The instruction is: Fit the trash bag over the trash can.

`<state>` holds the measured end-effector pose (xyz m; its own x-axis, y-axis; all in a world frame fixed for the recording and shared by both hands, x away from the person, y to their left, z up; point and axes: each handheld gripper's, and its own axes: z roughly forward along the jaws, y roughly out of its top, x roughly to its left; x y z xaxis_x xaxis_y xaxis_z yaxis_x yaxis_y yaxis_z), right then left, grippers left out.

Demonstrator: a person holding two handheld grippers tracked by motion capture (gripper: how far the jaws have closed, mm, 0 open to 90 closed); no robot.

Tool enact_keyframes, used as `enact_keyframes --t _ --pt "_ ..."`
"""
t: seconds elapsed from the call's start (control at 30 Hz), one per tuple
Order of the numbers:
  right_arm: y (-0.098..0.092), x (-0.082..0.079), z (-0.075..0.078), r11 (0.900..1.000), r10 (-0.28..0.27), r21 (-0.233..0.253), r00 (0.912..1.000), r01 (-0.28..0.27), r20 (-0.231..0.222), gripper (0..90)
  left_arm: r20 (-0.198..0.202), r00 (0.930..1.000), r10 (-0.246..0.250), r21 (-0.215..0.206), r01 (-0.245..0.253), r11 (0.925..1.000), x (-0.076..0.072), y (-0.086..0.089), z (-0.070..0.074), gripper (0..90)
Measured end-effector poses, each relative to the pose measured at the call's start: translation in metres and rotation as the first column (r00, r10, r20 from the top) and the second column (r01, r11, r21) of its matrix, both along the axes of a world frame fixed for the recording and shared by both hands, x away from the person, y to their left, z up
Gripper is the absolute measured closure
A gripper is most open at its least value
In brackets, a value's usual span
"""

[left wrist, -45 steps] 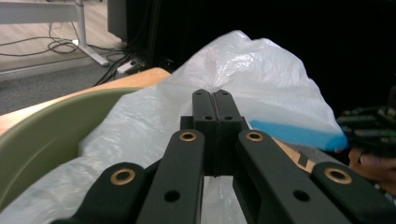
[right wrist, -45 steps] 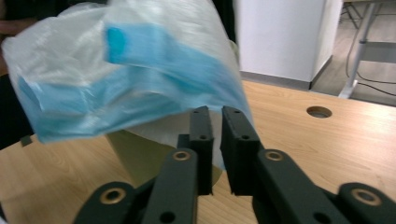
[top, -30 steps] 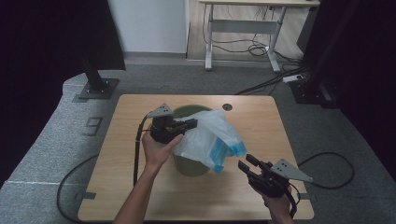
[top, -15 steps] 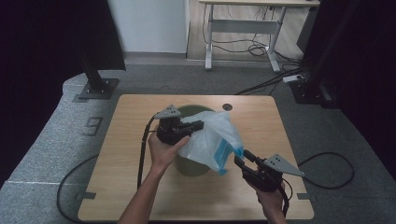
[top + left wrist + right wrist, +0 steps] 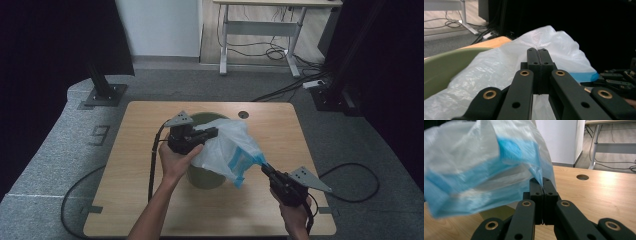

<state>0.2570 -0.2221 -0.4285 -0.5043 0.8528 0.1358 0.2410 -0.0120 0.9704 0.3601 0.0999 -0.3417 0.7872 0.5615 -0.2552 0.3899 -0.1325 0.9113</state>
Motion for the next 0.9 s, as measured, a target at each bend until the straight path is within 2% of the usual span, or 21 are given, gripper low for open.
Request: enact_keyframes --t 0.1,0.3,0.6,0.9 --pt "-0.002 0.001 -0.001 1.0 0.005 -0.008 1.0 -0.005 -0.001 87.8 -0.004 0.9998 0.017 -0.022 -0.017 0.9996 0.004 0.007 0.0 90.0" --pt "-0.008 0.002 0.002 1.0 0.011 -0.018 0.9998 -0.011 0.014 87.9 0.002 0.9981 0.061 -0.037 -0.061 0.9975 0.008 0.025 0.003 90.0" --pt "-0.016 0.006 0.01 0.999 0.028 -0.039 0.999 -0.027 0.034 87.8 0.011 0.9947 0.102 -0.05 -0.101 0.9936 -0.001 0.061 0.006 90.0" --pt "-0.017 0.005 0.009 0.997 0.063 -0.049 0.9975 -0.062 0.033 87.8 0.011 0.9962 0.087 0.001 -0.087 0.9962 -0.011 0.077 0.0 90.0"
